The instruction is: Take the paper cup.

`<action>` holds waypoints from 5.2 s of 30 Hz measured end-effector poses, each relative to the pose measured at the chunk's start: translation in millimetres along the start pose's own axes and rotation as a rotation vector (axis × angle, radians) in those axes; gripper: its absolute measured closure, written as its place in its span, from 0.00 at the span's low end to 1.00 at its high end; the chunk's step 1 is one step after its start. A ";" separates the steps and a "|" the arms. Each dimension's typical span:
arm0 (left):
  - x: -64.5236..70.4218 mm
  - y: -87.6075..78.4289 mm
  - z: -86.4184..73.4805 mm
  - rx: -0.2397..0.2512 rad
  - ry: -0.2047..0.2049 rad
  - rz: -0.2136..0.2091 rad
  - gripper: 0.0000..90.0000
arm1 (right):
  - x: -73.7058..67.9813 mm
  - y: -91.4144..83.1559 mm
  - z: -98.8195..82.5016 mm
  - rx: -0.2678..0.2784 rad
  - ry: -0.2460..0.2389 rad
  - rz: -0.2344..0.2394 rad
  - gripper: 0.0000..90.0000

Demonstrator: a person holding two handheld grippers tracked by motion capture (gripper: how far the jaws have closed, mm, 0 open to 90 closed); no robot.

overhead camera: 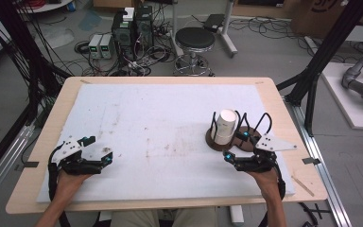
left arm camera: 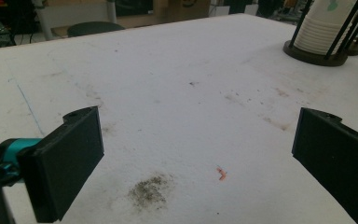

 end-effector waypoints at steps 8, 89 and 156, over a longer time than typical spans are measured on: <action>0.0 0.2 0.0 -0.002 0.002 0.001 0.02 | 8.0 -3.8 32.2 -0.010 -0.024 0.010 0.19; 0.3 3.1 0.4 -0.030 0.001 -0.007 0.02 | 80.1 92.9 113.3 -0.835 -0.371 0.241 0.23; 0.4 3.0 0.4 -0.034 0.003 -0.007 0.02 | 71.7 67.1 172.8 -0.775 -0.419 0.197 0.41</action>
Point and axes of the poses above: each handheld gripper's, and its own axes: y roughly forward along the jaws, z roughly out of its top, x roughly to its right, the point moved 2 cm from there along y, roughly forward along the jaws, and after that the axes turned 2 degrees about x, right-handed, at the moved point
